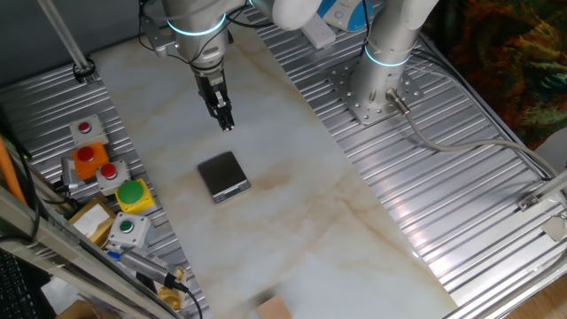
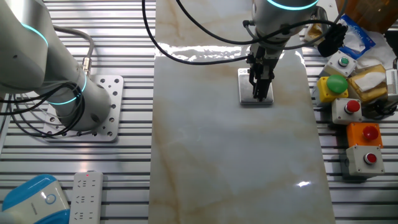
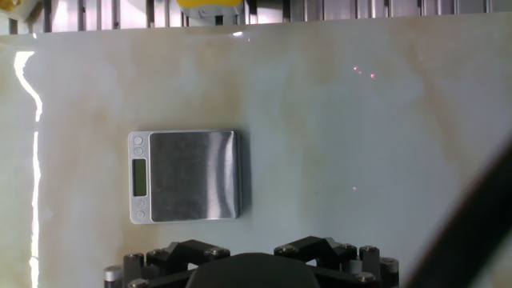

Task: Place the block on the scale

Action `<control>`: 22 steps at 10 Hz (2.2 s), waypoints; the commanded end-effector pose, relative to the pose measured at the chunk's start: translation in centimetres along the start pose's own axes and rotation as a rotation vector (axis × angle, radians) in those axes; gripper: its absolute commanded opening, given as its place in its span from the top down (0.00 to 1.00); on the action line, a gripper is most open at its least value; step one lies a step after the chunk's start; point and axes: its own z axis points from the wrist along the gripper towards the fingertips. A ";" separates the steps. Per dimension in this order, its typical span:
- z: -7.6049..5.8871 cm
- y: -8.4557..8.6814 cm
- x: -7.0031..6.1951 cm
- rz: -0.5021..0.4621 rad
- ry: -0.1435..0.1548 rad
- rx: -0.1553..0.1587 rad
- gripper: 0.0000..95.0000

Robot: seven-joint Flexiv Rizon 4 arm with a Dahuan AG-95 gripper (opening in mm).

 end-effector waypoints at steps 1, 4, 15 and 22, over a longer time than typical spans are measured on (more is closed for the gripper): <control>0.0 0.0 0.0 0.000 0.000 0.000 0.00; -0.2 0.1 0.0 -0.024 0.059 0.029 1.00; -0.5 0.2 0.1 -0.038 0.071 0.017 1.00; 3.3 11.0 1.1 0.029 0.066 -0.024 1.00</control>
